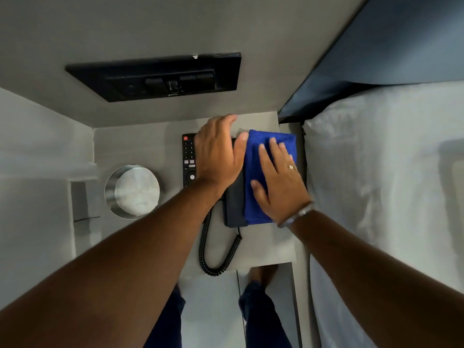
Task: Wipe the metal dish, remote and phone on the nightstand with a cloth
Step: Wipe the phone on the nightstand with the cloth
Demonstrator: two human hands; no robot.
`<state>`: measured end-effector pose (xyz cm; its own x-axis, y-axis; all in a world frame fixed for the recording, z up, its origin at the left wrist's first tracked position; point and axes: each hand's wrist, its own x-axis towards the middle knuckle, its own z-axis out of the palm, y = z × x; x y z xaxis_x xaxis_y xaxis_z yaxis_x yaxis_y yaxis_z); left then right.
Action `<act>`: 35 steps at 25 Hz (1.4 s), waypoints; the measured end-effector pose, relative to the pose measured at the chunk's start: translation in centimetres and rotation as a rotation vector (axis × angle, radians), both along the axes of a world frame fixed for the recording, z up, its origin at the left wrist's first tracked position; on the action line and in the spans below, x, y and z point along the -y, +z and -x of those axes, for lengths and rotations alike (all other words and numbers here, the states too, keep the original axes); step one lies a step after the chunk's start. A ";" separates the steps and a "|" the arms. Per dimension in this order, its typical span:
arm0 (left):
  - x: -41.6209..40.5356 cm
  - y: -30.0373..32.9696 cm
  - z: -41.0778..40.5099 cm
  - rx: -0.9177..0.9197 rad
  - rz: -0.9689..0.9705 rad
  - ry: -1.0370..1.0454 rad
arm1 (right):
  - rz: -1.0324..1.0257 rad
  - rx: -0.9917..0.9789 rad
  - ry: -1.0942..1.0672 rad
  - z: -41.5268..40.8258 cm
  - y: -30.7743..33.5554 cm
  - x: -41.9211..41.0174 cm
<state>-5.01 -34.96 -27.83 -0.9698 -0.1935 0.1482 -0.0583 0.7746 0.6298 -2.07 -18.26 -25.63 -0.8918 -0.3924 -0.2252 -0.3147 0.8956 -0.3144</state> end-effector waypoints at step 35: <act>-1.0 -1.2 2.3 0.317 0.254 -0.281 | -0.232 0.101 -0.501 -7.1 -1.5 -5.7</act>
